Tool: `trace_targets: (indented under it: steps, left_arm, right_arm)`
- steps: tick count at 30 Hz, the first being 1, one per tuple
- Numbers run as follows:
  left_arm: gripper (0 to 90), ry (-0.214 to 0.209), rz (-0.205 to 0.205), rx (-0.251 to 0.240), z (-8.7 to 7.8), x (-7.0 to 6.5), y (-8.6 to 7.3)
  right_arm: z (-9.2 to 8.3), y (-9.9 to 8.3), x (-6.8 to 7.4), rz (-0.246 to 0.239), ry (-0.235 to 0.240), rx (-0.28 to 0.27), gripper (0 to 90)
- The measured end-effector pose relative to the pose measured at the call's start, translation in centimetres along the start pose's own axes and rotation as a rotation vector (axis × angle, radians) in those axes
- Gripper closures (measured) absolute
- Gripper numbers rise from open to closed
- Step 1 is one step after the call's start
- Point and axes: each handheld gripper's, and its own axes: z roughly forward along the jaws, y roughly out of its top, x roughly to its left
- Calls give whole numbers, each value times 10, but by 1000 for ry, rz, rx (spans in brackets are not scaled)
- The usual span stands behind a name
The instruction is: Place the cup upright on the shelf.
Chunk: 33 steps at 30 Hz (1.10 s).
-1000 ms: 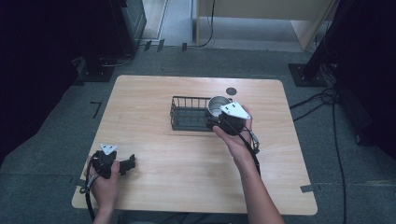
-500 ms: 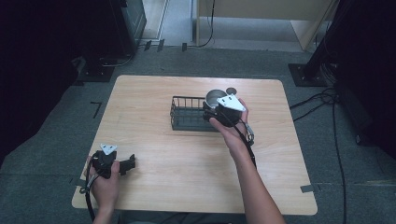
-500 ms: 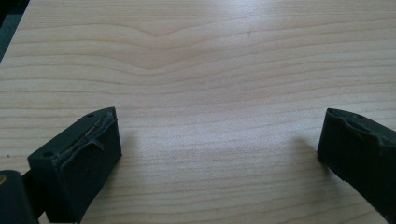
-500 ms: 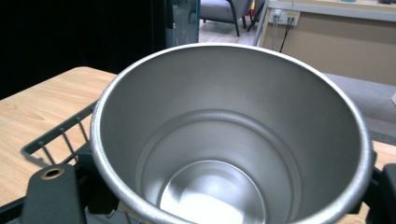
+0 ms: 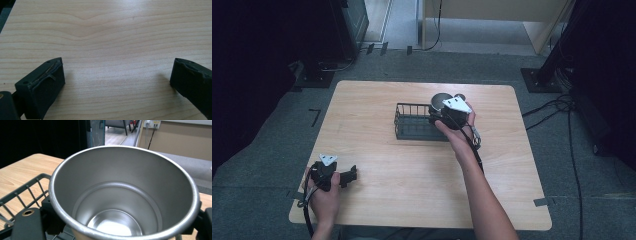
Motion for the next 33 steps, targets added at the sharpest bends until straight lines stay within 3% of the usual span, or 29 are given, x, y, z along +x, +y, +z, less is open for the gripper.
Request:
trace_targets:
  steps: [7,17,24,33]
  left_arm:
    - [0,0,0,0,0,0,0]
    - [0,0,0,0,0,0,0]
    - [0,0,0,0,0,0,0]
    - [0,0,0,0,0,0,0]
  right_arm:
    - [12,-8,1,3,4,47,180]
    - [21,-20,8,-29,40,127,179]
    - [22,-18,6,-34,52,150,178]
    - [23,-15,1,-71,34,244,176]
